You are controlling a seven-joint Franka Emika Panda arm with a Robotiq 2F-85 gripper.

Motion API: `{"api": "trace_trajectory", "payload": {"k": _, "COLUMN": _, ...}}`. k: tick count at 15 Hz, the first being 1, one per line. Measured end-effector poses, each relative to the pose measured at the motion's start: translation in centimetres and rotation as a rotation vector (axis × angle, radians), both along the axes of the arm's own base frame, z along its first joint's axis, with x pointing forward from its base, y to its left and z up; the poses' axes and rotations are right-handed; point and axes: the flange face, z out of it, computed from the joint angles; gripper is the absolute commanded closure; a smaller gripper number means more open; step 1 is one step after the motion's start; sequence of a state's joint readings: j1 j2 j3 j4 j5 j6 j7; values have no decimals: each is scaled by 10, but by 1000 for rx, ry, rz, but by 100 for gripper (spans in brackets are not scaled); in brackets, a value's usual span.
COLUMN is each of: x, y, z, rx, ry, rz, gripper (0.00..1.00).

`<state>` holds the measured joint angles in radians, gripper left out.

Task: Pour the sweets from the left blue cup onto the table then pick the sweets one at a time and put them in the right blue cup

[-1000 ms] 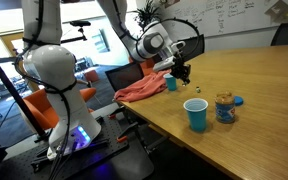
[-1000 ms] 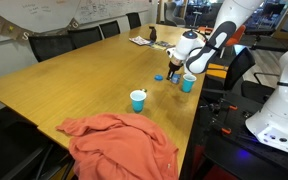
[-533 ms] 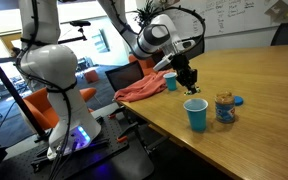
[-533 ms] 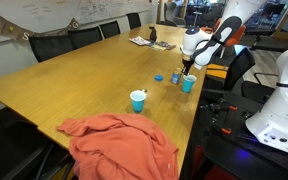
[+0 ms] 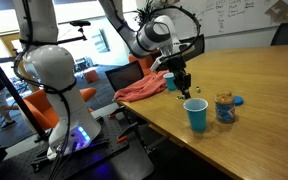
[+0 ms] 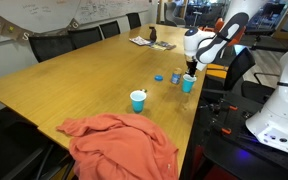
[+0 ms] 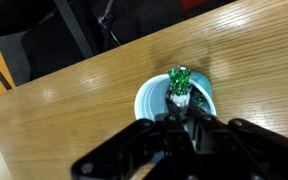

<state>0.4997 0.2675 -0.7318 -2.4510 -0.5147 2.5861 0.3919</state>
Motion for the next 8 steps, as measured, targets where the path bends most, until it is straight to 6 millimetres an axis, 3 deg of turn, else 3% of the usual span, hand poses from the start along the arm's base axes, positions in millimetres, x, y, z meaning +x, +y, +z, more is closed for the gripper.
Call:
{"api": "trace_trajectory", "payload": {"k": 7, "x": -2, "y": -8, "z": 4, "rx": -6, "ry": -59, "rz": -55, "gripper": 97}}
{"api": "trace_trajectory", "payload": {"k": 8, "x": -2, "y": -10, "z": 4, "rx": -7, "ry": -65, "rz": -60, "gripper": 62}}
